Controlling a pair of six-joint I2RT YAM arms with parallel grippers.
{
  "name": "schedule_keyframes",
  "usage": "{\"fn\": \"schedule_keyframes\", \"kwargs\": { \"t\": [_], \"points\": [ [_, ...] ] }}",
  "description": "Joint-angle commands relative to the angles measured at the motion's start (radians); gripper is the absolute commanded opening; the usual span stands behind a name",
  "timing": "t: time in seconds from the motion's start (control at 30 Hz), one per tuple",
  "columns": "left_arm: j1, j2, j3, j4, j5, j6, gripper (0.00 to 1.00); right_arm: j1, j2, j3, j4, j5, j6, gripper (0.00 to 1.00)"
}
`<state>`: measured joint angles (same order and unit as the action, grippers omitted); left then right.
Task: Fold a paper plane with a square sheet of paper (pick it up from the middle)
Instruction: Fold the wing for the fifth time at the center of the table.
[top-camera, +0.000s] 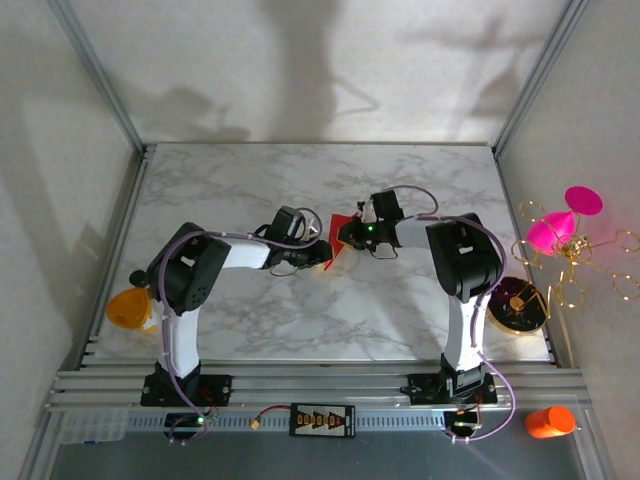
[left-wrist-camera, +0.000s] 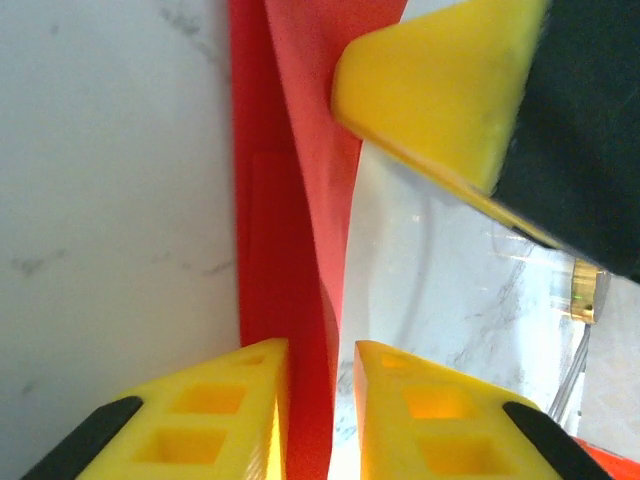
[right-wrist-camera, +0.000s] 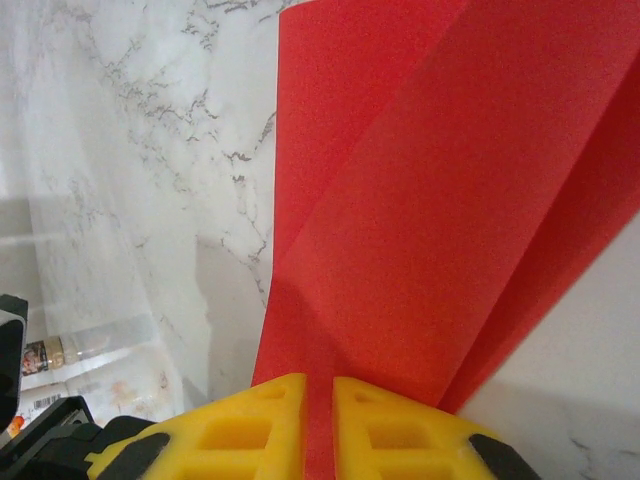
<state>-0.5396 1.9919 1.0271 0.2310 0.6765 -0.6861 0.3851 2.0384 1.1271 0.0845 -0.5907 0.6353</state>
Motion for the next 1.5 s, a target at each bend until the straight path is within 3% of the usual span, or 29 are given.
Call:
{"fn": "schedule_keyframes", "kwargs": {
  "t": [0.0, 0.37, 0.7, 0.97, 1.47],
  "points": [
    [0.0, -0.02, -0.039, -0.083, -0.009, -0.052, 0.23, 0.012, 0.068, -0.006, -0.069, 0.105, -0.036, 0.16],
    [-0.007, -0.015, -0.037, -0.108, -0.018, -0.056, 0.18, 0.015, 0.073, -0.009, -0.073, 0.104, -0.026, 0.16],
    [0.013, -0.137, 0.025, -0.233, -0.159, 0.004, 0.29, 0.017, 0.078, 0.001, -0.103, 0.12, -0.039, 0.16],
    [-0.016, -0.111, 0.044, -0.066, -0.076, -0.097, 0.23, 0.016, 0.08, 0.002, -0.1, 0.117, -0.039, 0.15],
    [-0.051, -0.002, 0.101, -0.023, -0.005, -0.129, 0.23, 0.016, 0.082, -0.004, -0.098, 0.111, -0.039, 0.15]
  ]
}}
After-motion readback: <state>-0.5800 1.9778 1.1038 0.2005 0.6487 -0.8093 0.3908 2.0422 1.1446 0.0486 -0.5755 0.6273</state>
